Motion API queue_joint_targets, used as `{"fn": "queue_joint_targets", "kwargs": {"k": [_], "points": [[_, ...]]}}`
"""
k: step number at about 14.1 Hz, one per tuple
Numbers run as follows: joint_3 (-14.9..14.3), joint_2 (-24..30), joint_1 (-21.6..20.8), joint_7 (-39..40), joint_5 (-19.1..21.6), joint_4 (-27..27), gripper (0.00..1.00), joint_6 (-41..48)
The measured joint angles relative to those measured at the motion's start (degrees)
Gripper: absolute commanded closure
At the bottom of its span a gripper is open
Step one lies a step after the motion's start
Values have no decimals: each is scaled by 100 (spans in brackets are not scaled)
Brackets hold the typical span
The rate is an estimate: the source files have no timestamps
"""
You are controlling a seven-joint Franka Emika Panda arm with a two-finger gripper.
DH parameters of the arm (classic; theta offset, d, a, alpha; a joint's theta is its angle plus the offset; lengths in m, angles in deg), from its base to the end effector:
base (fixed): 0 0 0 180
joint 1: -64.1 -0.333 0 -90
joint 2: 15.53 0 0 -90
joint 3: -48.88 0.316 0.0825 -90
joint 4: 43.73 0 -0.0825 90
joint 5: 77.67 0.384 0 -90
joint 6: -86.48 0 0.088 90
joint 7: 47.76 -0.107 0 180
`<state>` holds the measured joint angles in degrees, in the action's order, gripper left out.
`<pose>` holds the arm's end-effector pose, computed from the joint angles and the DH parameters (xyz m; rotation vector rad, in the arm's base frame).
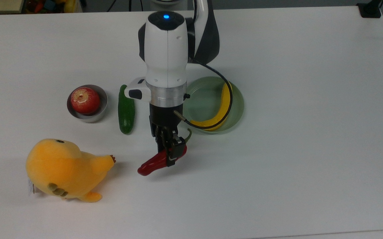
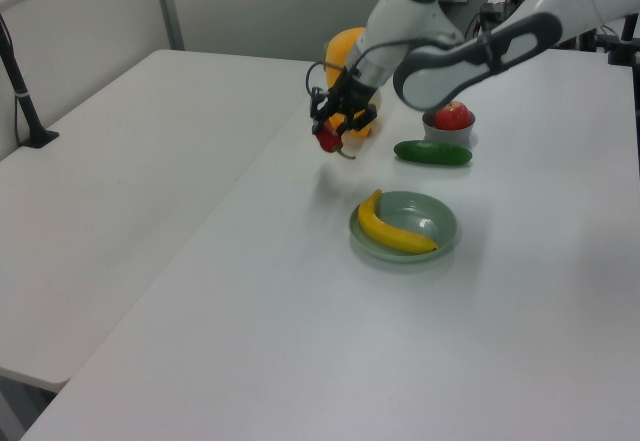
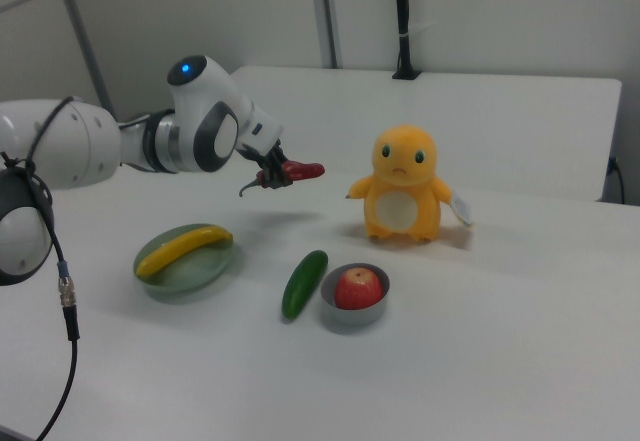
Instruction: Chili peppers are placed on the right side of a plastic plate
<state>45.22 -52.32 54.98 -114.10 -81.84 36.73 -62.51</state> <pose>0.7607 0.0861 0.3901 -2.4651 1.3263 -0.7192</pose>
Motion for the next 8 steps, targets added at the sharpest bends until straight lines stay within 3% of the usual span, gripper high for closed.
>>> {"fn": "queue_joint_targets", "kwargs": {"k": [4,8], "points": [[190,457,8,575,1,7,61,936],[777,893,8,1733,-2,103,61,1770]]}}
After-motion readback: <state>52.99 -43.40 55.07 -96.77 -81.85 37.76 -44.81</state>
